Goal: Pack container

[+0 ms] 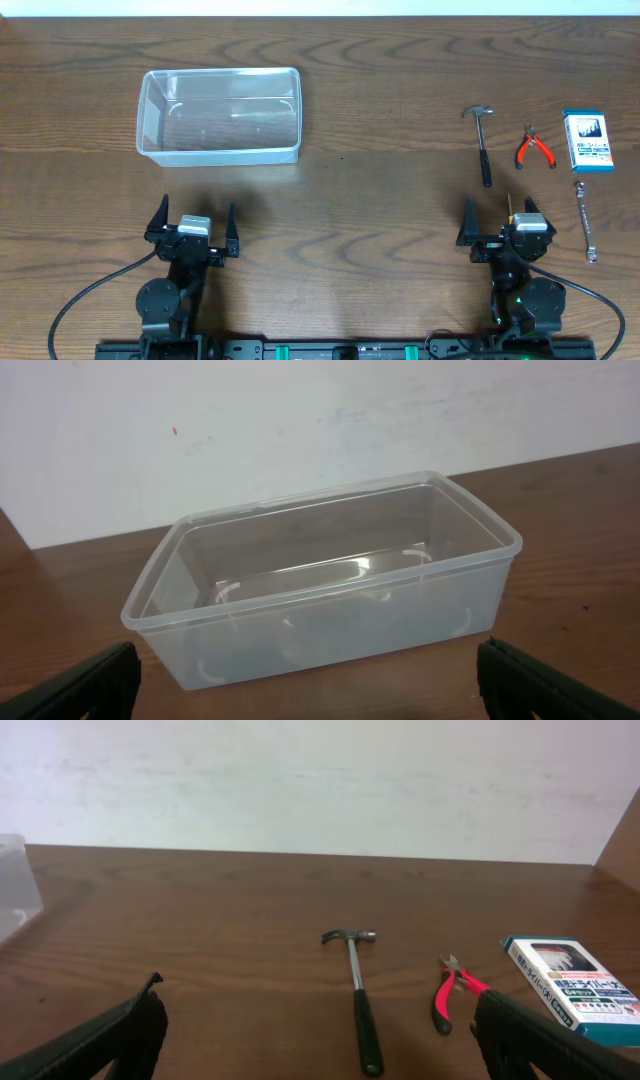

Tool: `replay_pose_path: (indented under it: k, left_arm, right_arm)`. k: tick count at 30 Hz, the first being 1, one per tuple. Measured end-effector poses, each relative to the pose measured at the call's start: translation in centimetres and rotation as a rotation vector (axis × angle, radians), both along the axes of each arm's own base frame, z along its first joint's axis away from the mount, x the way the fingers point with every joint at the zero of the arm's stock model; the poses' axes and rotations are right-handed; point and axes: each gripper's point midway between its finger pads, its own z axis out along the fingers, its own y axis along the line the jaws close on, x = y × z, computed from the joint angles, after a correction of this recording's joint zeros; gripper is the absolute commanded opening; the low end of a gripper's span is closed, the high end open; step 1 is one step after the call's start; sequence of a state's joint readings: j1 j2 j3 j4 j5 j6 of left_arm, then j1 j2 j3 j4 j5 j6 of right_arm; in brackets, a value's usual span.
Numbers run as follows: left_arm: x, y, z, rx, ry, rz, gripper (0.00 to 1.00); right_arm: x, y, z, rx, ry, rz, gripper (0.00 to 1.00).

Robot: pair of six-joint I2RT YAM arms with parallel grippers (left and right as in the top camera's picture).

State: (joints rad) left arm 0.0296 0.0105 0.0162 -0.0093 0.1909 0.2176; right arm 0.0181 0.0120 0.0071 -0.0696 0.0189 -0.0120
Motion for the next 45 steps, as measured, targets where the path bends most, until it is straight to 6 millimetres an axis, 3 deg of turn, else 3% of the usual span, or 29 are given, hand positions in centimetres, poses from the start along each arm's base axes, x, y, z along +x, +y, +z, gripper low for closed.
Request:
replay_pose_path:
  k: [39, 45]
  left_arm:
    - [0.00, 0.00, 0.00, 0.000, 0.000, 0.000, 0.98]
    - [0.00, -0.01, 0.00, 0.000, 0.000, 0.000, 0.98]
  right_arm:
    - [0.00, 0.01, 0.03, 0.002, -0.001, 0.000, 0.99]
    - [0.02, 0.48, 0.40, 0.196, -0.014, 0.015, 0.99]
